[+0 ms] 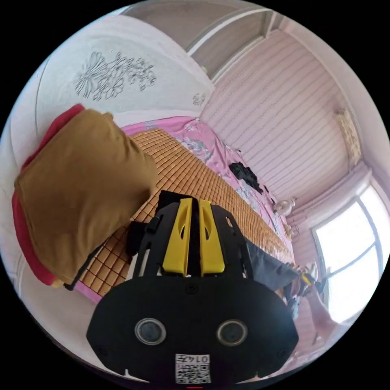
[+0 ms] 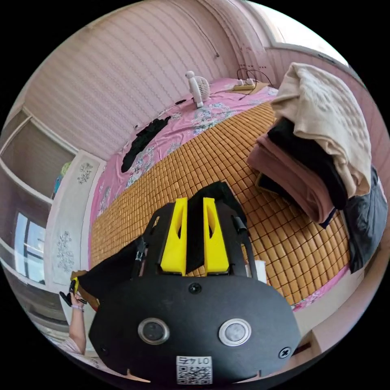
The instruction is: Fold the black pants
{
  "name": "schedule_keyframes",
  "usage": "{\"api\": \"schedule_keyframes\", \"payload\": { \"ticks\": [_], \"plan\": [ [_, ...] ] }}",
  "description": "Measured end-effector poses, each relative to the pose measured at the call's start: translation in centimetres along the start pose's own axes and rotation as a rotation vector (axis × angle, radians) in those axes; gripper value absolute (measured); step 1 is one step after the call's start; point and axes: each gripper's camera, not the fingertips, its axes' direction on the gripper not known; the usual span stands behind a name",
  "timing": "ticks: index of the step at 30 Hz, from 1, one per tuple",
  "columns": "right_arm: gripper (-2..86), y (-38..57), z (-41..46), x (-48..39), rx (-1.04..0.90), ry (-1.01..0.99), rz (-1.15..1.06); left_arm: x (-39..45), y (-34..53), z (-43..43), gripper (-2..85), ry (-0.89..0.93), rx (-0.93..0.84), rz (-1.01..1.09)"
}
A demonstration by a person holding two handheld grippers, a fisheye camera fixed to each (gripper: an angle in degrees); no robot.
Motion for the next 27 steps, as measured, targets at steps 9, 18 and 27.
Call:
{"api": "schedule_keyframes", "payload": {
  "ticks": [9,18,27],
  "plan": [
    [8.0,3.8,11.2,3.6,-0.206,0.297,-0.014,4.5,4.0,9.1,3.1,-0.214,-0.248,0.077],
    [0.8,4.1,12.8,5.2,-0.269,0.288,-0.08,12.0,6.7,16.7,-0.9,-0.511,-0.571,0.406],
    [0.1,15.3,3.2,9.7,-0.232,0.289,-0.182,15.6,8.1,13.9,-1.0,-0.556,-0.648,0.414]
  ]
}}
